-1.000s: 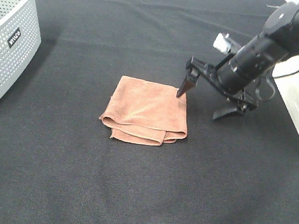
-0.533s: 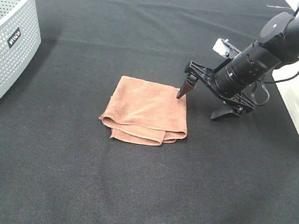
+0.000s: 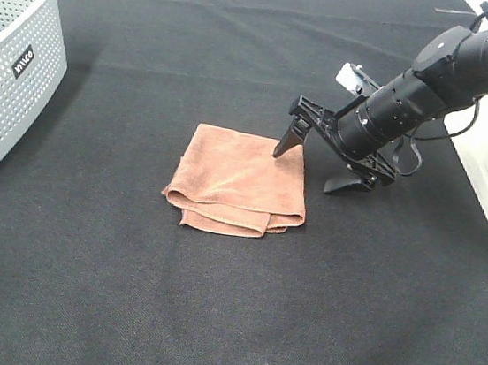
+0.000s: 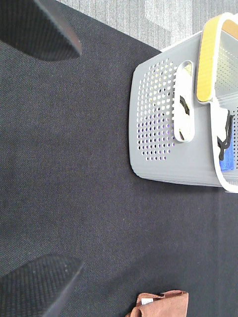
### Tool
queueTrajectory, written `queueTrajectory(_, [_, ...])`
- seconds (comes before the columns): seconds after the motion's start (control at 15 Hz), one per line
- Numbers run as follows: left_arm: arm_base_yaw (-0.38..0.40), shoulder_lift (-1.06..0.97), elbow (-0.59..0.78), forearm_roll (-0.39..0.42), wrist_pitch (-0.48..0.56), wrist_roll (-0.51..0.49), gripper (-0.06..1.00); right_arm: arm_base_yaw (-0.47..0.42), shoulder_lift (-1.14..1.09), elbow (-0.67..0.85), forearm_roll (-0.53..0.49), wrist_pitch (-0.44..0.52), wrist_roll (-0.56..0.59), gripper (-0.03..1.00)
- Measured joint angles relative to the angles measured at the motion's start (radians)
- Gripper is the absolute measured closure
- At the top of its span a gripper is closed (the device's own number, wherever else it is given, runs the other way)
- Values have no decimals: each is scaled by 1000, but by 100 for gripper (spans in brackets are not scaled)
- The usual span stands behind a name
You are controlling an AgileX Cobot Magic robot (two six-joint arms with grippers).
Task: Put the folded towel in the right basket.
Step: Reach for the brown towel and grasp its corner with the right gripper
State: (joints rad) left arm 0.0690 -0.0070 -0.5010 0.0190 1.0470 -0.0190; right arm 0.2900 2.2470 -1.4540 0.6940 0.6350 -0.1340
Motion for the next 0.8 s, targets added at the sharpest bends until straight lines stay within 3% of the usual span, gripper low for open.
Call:
queueTrajectory(0.4, [0, 0, 0, 0, 0, 0, -5, 43, 41, -16, 109, -31, -21, 14])
queueTrajectory(0.6, [0, 0, 0, 0, 0, 1, -5, 91, 72, -19, 245, -35, -89, 27])
queueTrajectory(0.8, [0, 0, 0, 0, 0, 4, -5, 128, 90, -14, 310, -35, -187, 56])
